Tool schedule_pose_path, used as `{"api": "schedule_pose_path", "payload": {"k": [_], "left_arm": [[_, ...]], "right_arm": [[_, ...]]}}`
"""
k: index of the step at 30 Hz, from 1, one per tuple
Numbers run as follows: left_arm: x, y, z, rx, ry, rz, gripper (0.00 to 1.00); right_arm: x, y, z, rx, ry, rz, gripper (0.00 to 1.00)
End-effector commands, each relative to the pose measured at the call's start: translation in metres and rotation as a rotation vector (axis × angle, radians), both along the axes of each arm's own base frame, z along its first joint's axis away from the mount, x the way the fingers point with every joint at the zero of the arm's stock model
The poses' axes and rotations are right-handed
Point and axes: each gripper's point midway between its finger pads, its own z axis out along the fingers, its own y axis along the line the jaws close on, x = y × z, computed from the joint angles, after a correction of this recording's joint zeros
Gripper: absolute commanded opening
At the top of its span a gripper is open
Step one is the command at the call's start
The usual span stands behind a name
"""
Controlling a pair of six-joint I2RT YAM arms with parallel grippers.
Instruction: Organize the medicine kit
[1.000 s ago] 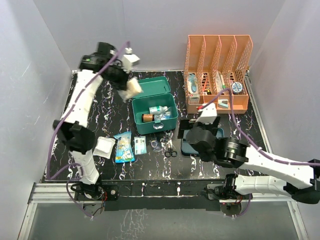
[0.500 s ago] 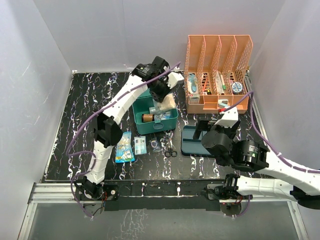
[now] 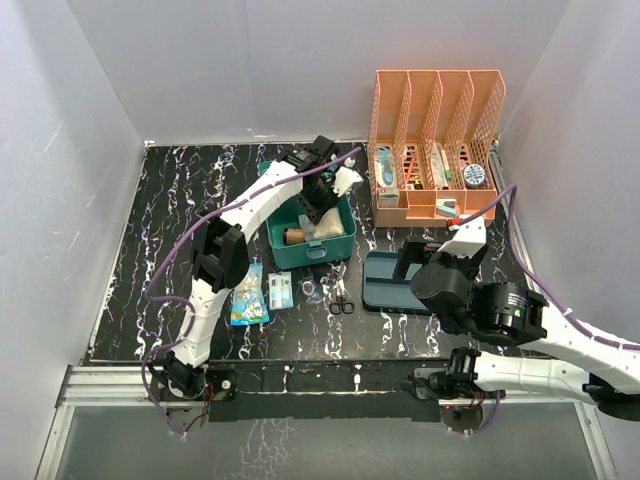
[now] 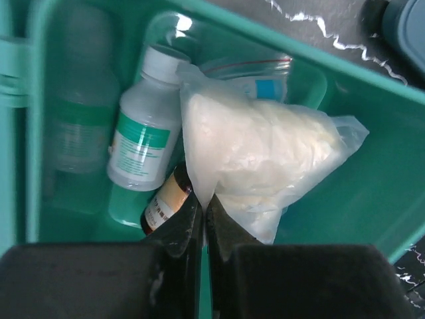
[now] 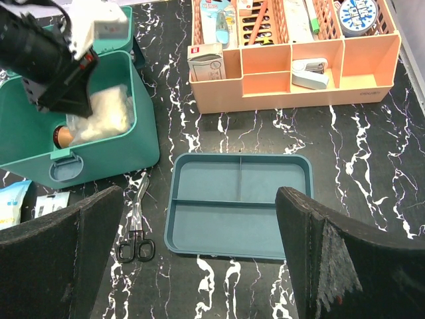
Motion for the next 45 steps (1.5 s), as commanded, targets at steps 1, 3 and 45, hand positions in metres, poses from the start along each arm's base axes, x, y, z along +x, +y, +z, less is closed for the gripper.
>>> {"api": "schedule_pose_path", "payload": {"k": [1, 3, 45], "left_arm": [[-0.013, 0.005, 0.009, -0.008, 0.003, 0.008, 0.0], [-0.013, 0.006, 0.005, -0.003, 0.009, 0.017, 0.03], [-0.146, 0.233, 0.042, -0.169, 0.101, 0.818, 0.61]], "right_arm": [[0.0, -0.004, 0.009, 0.044, -0.023, -0.028, 0.99], [0.001, -0.003, 0.008, 0.046, -0.02, -0.027, 0.98], [0.009, 0.027, -0.015, -0.015, 0.004, 0.019, 0.98]]}}
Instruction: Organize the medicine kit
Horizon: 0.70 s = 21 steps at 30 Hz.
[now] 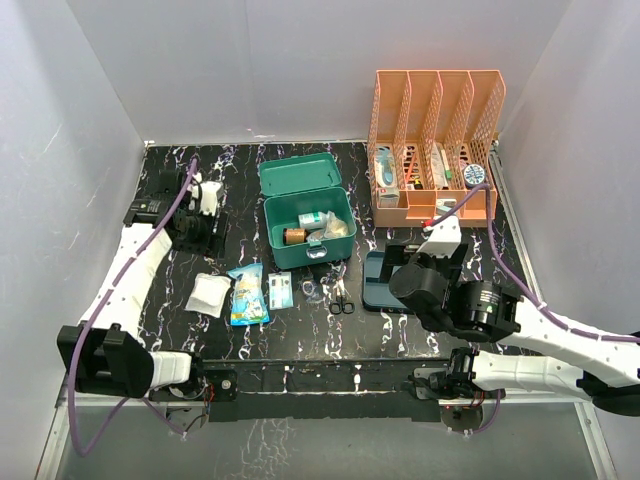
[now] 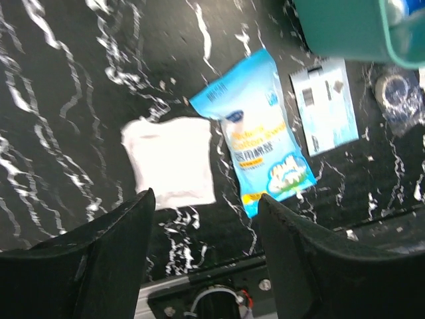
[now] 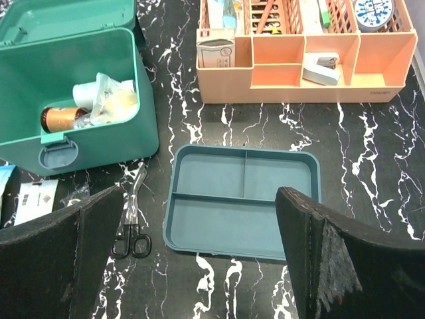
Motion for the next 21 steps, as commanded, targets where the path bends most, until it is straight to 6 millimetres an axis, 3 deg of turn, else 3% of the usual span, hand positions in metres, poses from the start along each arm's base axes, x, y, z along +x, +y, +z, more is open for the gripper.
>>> {"api": "schedule_pose_path", "payload": {"k": [1, 9, 16, 21], "left_arm": [[-0.025, -0.018, -0.024, -0.114, 0.133, 0.058, 0.59], [-0.024, -0.027, -0.056, -0.096, 0.205, 0.173, 0.58], [-0.034, -0.057, -0.087, -0.04, 0.254, 0.133, 0.61], [-0.03, -0.057, -0.114, 0.008, 0.287, 0.145, 0.62]], "right_arm": [[0.002, 0.008, 0.0, 0.05, -0.016, 0.0, 0.98], [0.004, 0.011, 0.0, 0.059, -0.016, -0.009, 0.98], [0.005, 0.015, -0.008, 0.055, -0.005, -0.017, 0.98], [0.003, 0.008, -0.007, 0.064, -0.011, -0.033, 0.98]]}}
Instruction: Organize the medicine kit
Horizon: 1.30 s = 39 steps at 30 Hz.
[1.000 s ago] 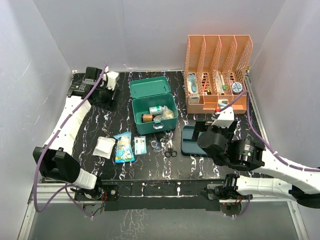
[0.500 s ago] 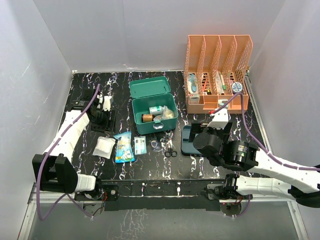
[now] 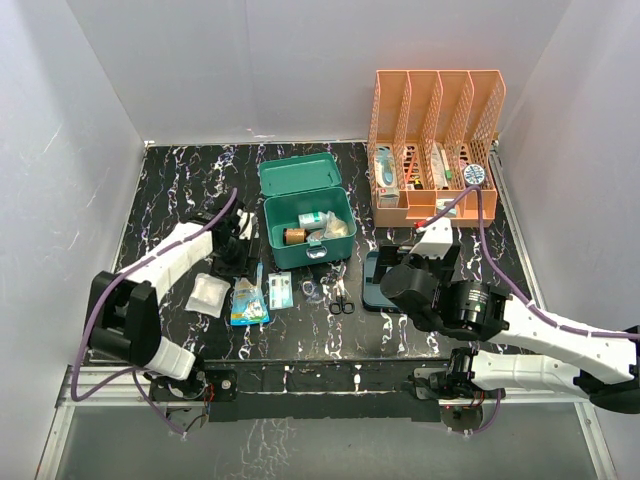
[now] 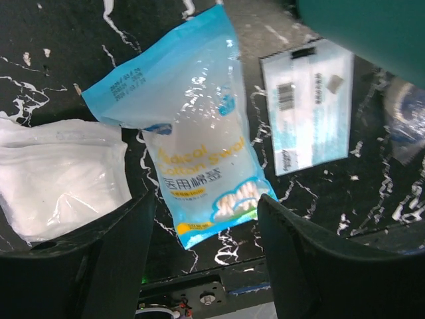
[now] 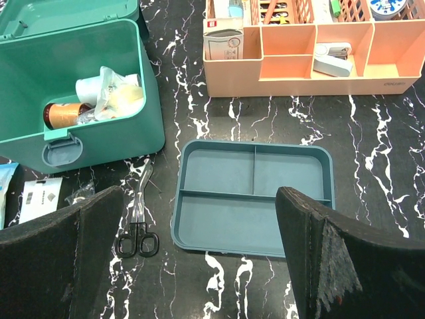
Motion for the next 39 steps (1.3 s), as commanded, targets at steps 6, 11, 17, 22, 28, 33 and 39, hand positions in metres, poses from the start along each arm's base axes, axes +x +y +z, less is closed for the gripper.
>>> {"api": "schedule_pose_path", "payload": {"k": [6, 11, 17, 22, 28, 33, 39], "left_arm": [[0.009, 0.002, -0.044, 0.065, 0.069, 0.067, 0.6], [0.005, 0.001, -0.059, 0.074, 0.091, 0.054, 0.46], [0.011, -0.002, -0.046, 0.067, 0.084, 0.039, 0.0], [0.024, -0.002, 0.006, 0.06, 0.003, 0.004, 0.0], [0.06, -0.008, 0.091, 0.031, -0.165, -0.031, 0.0], [0.096, -0.031, 0.14, -0.05, -0.245, -0.016, 0.0], [0.119, -0.061, 0.157, -0.121, -0.282, -0.035, 0.0]], "right_arm": [[-0.003, -0.018, 0.009, 0.055, -0.034, -0.054, 0.98], [-0.004, -0.026, 0.008, 0.048, -0.038, -0.065, 0.98], [-0.006, -0.027, 0.005, 0.064, -0.031, -0.075, 0.98], [-0.007, -0.026, 0.001, 0.067, -0.014, -0.07, 0.98], [-0.006, -0.021, 0.0, 0.074, -0.015, -0.059, 0.98], [-0.001, -0.013, 0.007, 0.069, -0.037, -0.051, 0.98], [-0.001, -0.014, 0.012, 0.059, -0.043, -0.053, 0.98]]}}
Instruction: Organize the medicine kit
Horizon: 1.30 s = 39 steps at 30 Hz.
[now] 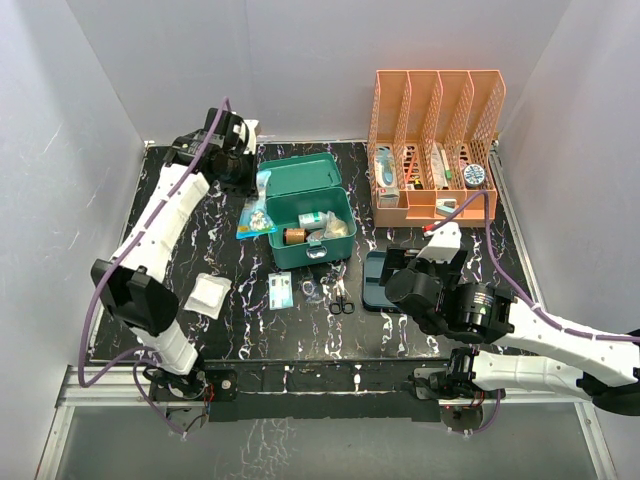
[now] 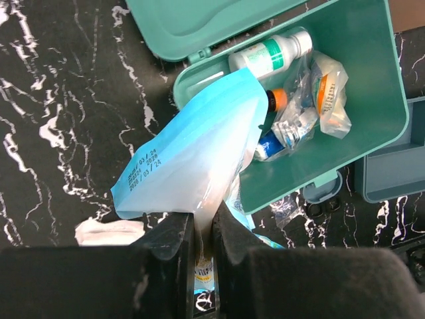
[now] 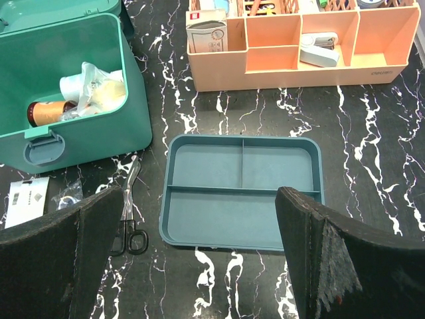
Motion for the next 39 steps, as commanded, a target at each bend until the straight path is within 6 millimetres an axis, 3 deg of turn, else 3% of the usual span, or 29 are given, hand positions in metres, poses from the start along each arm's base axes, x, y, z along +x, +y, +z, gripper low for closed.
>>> {"api": "schedule_pose_path", "payload": {"k": [1, 7, 15, 30, 39], "left_arm": [[-0.003, -0.027, -0.007, -0.035, 0.074, -0.044, 0.0], [0.019, -0.066, -0.016, -0.06, 0.066, -0.084, 0.0], [0.029, -0.089, -0.036, -0.128, 0.106, -0.076, 0.0], [0.015, -0.088, -0.12, -0.095, 0.248, -0.039, 0.0], [0.005, -0.083, -0.156, -0.063, 0.316, -0.021, 0.0]], "right_arm": [[0.004, 0.001, 0.019, 0.051, -0.055, -0.021, 0.99], [0.005, -0.001, 0.021, 0.05, -0.059, -0.028, 0.98], [0.003, -0.012, 0.028, 0.041, -0.068, -0.05, 0.98], [-0.001, -0.022, 0.026, 0.042, -0.058, -0.072, 0.98], [-0.003, -0.029, 0.025, 0.042, -0.057, -0.084, 0.98]]}}
